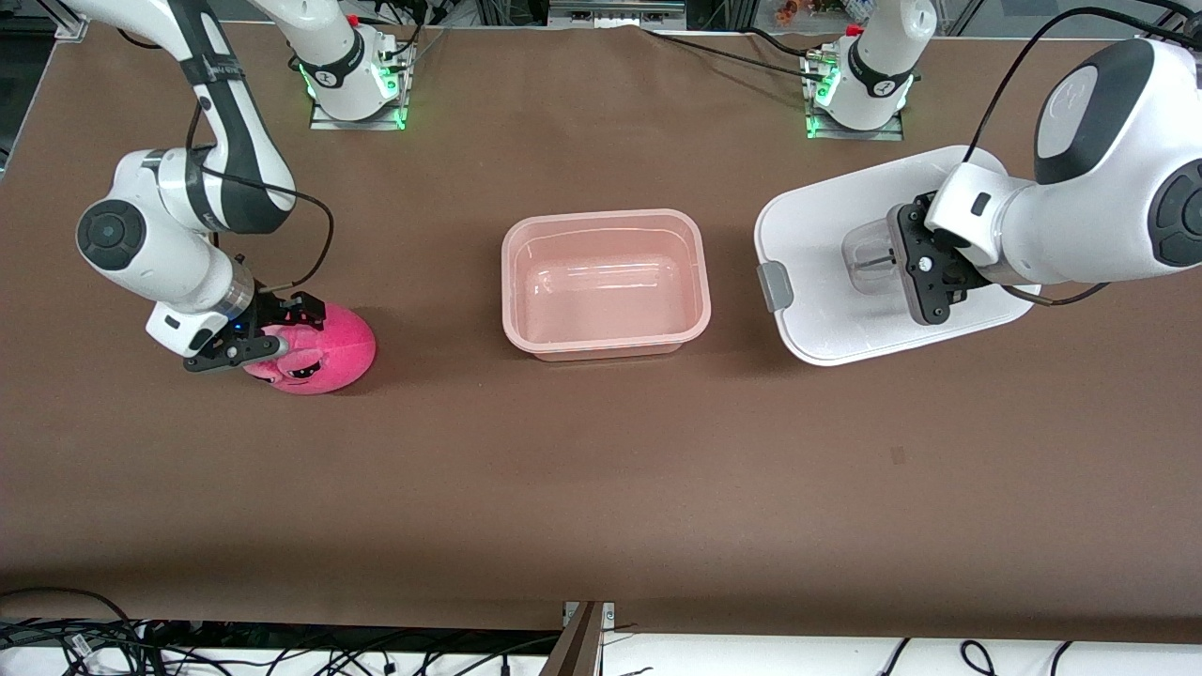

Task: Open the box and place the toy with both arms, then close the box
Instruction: 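Lift the lid with the left gripper while the right gripper grasps the toy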

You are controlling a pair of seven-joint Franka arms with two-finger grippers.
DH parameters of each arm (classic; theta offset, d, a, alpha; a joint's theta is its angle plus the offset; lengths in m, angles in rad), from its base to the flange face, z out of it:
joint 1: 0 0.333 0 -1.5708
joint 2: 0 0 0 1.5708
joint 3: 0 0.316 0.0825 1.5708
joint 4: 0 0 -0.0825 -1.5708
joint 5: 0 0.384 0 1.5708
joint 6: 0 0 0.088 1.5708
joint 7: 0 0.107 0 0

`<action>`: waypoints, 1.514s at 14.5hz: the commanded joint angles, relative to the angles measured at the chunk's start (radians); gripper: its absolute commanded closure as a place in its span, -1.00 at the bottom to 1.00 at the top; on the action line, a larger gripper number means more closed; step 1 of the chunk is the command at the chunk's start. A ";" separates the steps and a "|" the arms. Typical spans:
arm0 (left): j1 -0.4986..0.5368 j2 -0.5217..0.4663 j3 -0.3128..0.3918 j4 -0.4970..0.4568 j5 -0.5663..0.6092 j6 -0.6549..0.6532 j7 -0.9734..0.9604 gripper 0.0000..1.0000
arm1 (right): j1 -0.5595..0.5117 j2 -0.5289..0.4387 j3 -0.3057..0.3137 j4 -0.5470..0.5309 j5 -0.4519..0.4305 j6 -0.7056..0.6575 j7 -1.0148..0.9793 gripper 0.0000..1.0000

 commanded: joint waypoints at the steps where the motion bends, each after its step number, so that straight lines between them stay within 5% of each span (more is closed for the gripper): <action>1: 0.017 -0.013 -0.012 0.001 0.014 -0.011 0.022 1.00 | -0.009 0.009 0.002 -0.004 0.017 0.019 -0.053 0.25; 3: 0.017 -0.013 -0.014 0.001 0.016 -0.011 0.022 1.00 | -0.010 0.009 0.002 0.001 0.017 0.019 -0.100 1.00; 9: 0.017 -0.013 -0.017 0.001 0.016 -0.014 0.022 1.00 | -0.003 -0.013 0.016 0.049 0.008 -0.010 -0.266 1.00; 14: 0.017 -0.013 -0.017 0.001 0.016 -0.014 0.022 1.00 | 0.016 -0.014 0.117 0.279 -0.002 -0.281 -0.338 1.00; 22: 0.017 -0.013 -0.018 0.001 0.013 -0.014 0.023 1.00 | 0.252 -0.016 0.171 0.496 -0.051 -0.496 -0.591 1.00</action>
